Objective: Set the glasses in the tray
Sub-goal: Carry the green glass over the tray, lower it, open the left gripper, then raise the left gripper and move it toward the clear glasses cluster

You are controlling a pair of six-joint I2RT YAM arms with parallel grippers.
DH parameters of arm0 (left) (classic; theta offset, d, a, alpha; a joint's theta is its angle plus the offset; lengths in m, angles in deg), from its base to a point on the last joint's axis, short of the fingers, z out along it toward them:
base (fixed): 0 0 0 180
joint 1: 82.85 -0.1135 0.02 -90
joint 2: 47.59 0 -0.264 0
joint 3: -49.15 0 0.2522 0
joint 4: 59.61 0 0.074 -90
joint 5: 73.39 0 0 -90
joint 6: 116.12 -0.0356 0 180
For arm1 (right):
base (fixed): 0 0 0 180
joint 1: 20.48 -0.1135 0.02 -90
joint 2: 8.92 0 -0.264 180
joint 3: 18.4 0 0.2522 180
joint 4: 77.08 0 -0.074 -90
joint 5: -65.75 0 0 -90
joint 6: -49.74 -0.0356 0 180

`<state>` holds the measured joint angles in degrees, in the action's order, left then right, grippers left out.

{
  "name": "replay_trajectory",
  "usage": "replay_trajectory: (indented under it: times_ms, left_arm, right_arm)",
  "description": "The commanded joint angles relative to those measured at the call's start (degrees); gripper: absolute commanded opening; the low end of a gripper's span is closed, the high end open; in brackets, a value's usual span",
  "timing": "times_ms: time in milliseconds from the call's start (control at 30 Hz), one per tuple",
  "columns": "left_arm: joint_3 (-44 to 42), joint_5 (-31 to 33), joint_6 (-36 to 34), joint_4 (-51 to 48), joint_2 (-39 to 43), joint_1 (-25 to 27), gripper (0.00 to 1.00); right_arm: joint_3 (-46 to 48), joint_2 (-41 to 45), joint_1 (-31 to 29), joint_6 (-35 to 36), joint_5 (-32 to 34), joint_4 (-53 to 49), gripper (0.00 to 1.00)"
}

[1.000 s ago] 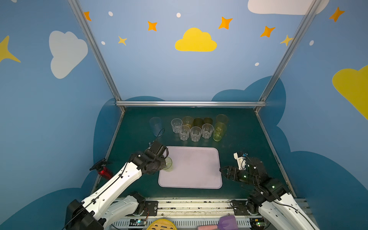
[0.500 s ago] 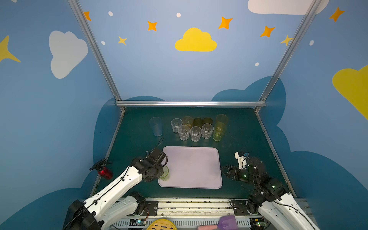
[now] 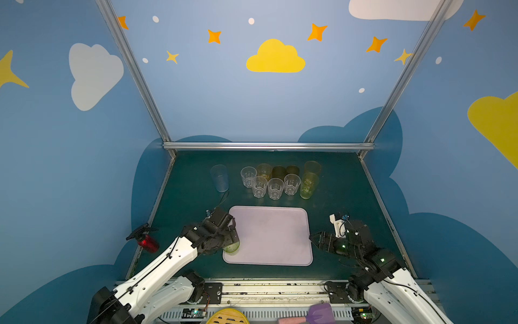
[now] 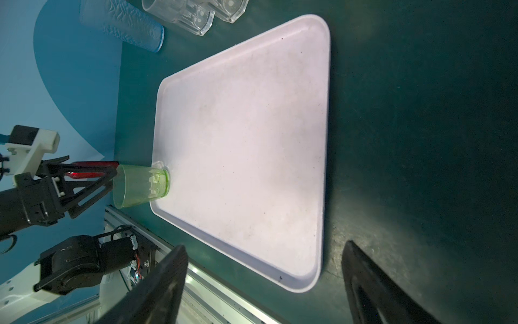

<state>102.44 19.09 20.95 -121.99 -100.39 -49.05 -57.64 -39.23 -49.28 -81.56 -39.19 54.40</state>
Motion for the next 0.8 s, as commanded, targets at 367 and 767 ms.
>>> replay_trajectory:
  times_ms: [367,767]
  left_arm:
    - [-3.4,1.1,-5.1,21.4,1.5,-5.3,1.0]
    - [4.2,-2.3,-3.6,32.7,-13.6,-8.8,1.0]
  right_arm:
    - [-8.0,-12.8,0.2,-10.9,-0.2,11.7,0.85]
    - [-15.8,-15.2,0.5,-6.9,1.1,7.6,0.85]
